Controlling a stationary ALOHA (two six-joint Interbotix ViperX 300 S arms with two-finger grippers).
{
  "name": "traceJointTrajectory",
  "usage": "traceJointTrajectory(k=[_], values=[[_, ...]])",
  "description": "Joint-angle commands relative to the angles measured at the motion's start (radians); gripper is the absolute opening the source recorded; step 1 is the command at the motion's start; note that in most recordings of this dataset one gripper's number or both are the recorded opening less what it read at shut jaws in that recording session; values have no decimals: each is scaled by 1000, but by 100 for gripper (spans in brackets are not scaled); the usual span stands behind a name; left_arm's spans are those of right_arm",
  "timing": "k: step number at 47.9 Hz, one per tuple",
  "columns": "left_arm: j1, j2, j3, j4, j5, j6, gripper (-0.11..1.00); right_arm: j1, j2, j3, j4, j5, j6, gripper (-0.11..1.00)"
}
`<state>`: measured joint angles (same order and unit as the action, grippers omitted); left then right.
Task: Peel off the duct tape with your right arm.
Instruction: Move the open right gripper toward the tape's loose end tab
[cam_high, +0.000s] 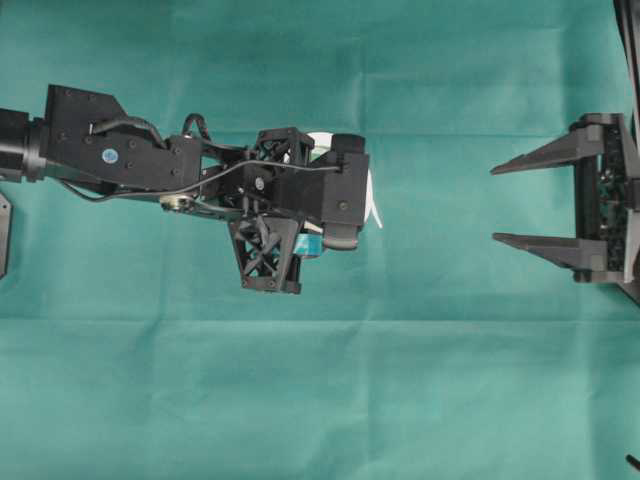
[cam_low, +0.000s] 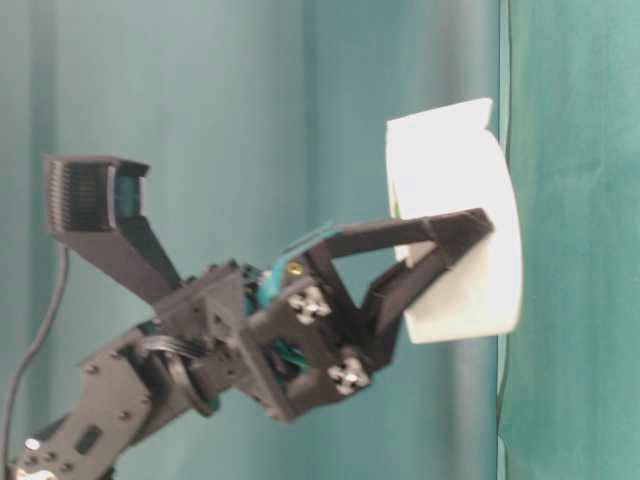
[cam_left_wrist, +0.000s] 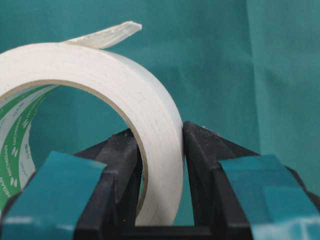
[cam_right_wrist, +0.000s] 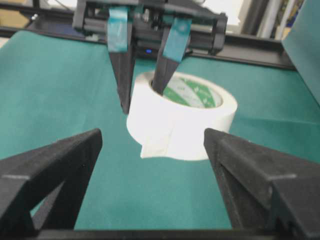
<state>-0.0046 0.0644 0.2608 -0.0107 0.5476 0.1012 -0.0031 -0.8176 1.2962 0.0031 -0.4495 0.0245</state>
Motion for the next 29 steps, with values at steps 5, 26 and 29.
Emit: traceJointTrajectory(k=[5, 26, 29], values=[[2, -37, -64, 2, 41, -3, 23, -5, 67, -60, 18, -15, 2, 64], [-11, -41, -74, 2, 61, -3, 23, -38, 275, -153, 57, -15, 2, 64], [-11, -41, -74, 2, 61, -3, 23, -38, 305, -170, 66, -14, 2, 64]])
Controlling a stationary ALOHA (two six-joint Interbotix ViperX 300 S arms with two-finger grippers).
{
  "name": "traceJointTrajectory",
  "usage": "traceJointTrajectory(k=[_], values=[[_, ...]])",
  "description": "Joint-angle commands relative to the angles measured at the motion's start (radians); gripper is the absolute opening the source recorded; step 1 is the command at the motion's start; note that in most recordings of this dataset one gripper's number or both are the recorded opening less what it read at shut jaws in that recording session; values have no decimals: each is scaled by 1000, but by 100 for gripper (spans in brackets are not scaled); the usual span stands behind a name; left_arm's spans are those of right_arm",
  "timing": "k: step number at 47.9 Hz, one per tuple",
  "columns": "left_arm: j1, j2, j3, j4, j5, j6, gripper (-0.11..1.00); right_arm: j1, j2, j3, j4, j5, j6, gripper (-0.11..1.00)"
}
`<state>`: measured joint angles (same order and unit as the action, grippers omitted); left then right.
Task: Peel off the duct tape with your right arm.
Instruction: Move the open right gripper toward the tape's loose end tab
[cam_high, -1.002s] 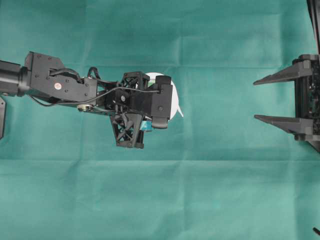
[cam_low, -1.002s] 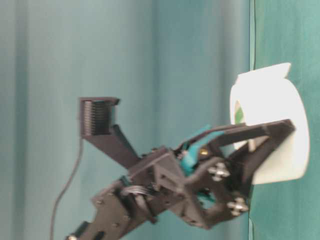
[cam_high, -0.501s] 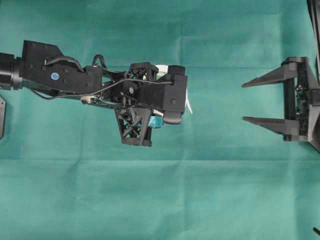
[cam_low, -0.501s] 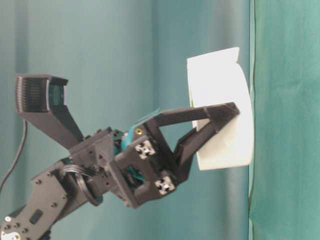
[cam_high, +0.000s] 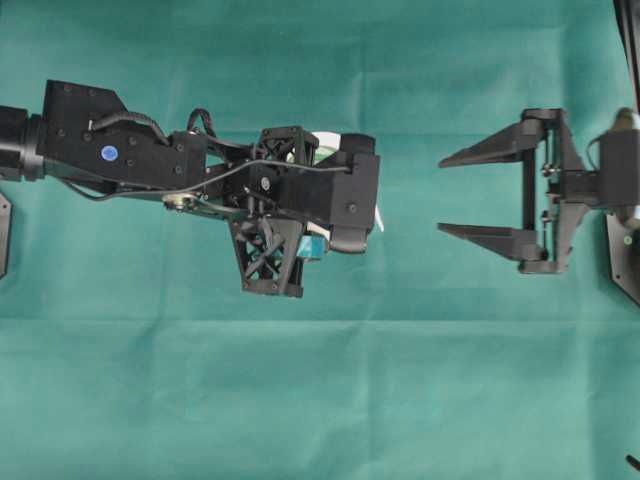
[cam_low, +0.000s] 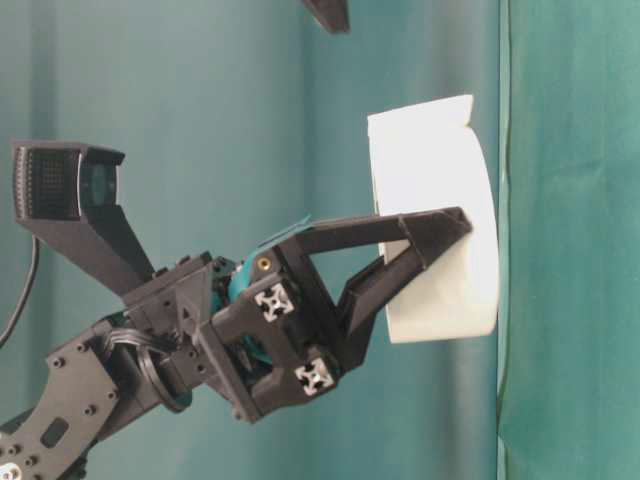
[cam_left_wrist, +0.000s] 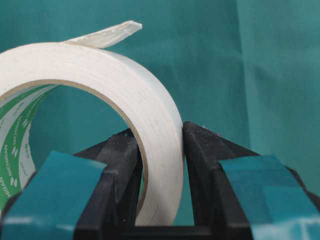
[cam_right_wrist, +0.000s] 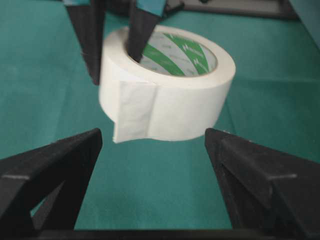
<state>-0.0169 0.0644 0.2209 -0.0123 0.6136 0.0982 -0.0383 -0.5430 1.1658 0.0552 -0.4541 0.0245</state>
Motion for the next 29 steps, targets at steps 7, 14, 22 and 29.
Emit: traceJointTrajectory(k=[7, 14, 22, 29], values=[[5, -40, -34, 3, -5, 2, 23, -3, 104, -80, 26, -9, 2, 64], [14, -38, -35, 3, 5, 2, 23, -3, 152, -114, 31, -11, 2, 64], [29, -35, -34, 3, 11, 2, 23, -3, 204, -153, 32, -11, 2, 64], [37, -35, -35, 3, 11, 2, 23, -3, 242, -176, 32, -9, 2, 64]])
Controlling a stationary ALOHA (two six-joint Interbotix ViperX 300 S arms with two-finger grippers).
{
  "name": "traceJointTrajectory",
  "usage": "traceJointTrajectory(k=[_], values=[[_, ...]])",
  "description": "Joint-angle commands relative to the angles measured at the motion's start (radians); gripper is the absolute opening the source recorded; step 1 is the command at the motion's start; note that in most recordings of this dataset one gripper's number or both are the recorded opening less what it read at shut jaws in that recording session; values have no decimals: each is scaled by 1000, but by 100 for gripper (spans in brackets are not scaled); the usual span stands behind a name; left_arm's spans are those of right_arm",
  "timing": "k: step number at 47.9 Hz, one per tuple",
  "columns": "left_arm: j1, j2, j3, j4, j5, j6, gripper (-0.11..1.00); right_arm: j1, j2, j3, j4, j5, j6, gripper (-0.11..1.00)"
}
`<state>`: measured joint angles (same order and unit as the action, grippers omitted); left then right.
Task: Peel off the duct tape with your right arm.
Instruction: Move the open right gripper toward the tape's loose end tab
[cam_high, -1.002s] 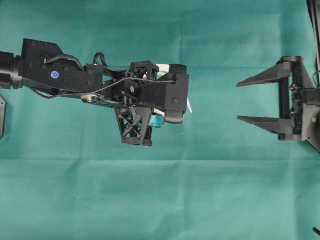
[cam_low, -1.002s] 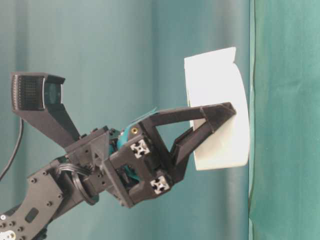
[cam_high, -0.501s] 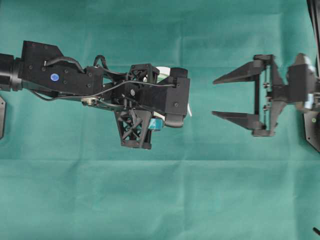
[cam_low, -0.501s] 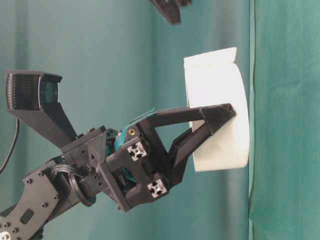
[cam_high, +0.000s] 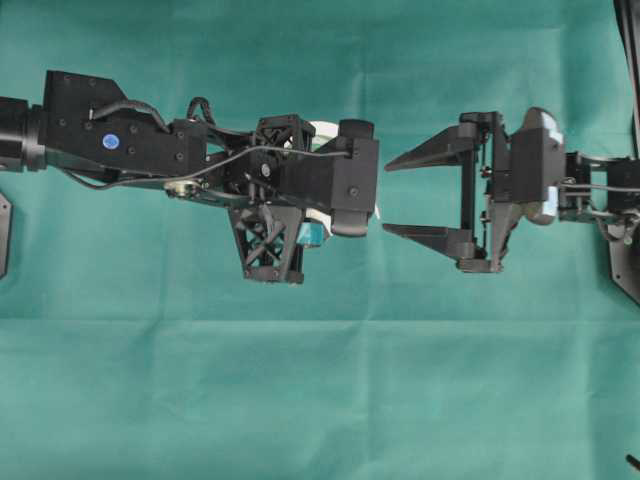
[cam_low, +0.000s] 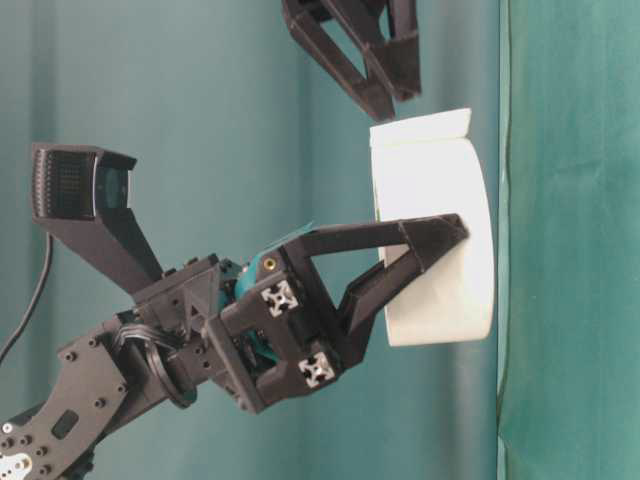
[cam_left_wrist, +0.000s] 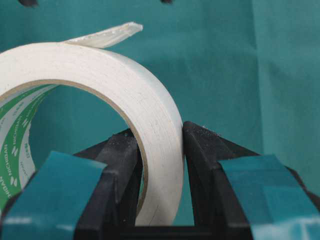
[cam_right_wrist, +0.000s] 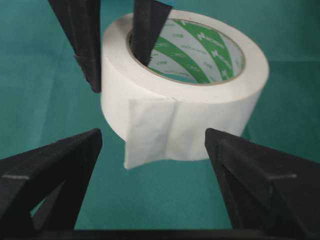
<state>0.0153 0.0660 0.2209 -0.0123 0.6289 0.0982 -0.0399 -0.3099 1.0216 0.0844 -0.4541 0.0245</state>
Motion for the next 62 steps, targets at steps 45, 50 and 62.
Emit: traceJointTrajectory(k=[45, 50, 62], values=[[-17, -41, -28, 3, 8, 5, 23, -75, 72, -34, 54, -9, 0, 50], [-17, -40, -26, 3, 14, 5, 23, -75, 72, -34, 54, -11, 2, 50], [-17, -37, -26, 3, 14, 5, 23, -75, 72, -34, 54, -26, 2, 49]])
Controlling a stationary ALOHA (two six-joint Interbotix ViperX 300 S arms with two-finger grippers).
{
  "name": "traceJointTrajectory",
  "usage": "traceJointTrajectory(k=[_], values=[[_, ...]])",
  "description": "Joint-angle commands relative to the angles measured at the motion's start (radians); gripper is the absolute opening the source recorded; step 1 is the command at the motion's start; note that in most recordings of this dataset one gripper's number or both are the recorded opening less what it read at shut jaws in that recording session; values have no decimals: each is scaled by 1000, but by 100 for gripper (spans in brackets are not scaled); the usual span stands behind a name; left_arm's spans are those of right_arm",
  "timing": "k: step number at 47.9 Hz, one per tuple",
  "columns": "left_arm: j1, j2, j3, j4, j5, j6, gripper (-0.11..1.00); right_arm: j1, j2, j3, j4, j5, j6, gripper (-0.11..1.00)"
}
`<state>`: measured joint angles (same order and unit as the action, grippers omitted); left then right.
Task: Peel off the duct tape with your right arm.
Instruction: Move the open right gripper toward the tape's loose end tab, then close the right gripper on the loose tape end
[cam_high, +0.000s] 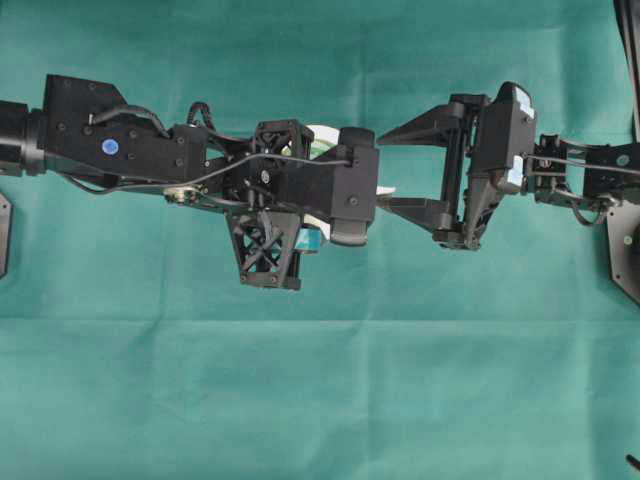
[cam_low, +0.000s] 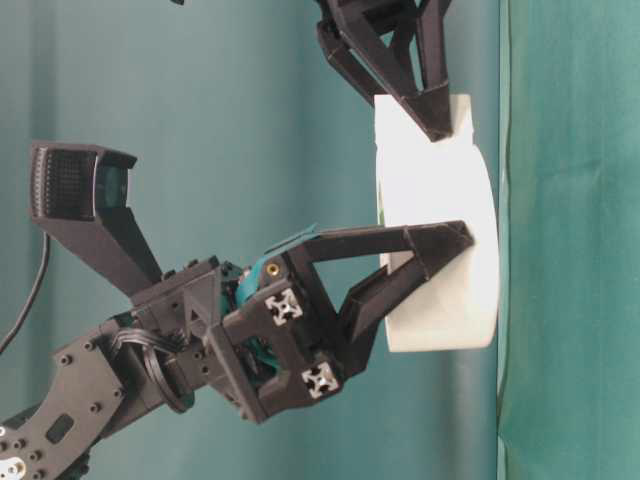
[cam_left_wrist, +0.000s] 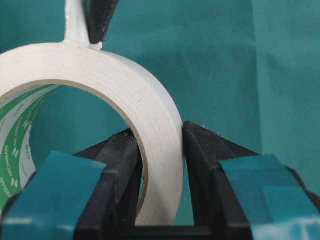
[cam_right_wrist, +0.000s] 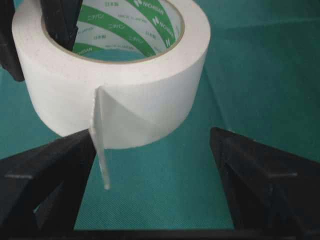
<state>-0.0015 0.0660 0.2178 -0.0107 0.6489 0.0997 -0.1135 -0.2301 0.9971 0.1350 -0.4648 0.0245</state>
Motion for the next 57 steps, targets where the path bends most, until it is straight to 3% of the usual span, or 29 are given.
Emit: traceJointTrajectory(k=[1, 19, 23, 30, 36, 57], values=[[0, -37, -23, 2, -5, 3, 23, -2, -8, -9, 3, -17, 2, 49], [0, -37, -23, 2, -5, 3, 23, 6, -6, -12, 3, -17, 2, 48], [0, -37, -23, 2, -5, 3, 23, 11, -6, -11, 3, -17, 2, 41], [0, -37, -25, 2, -5, 3, 23, 15, -6, -8, 3, -14, 0, 10], [0, -37, -25, 2, -5, 3, 23, 18, -8, -3, 2, -12, 0, -5], [0, -34, -23, 2, -5, 3, 23, 51, -29, 32, -11, -40, 2, -9]])
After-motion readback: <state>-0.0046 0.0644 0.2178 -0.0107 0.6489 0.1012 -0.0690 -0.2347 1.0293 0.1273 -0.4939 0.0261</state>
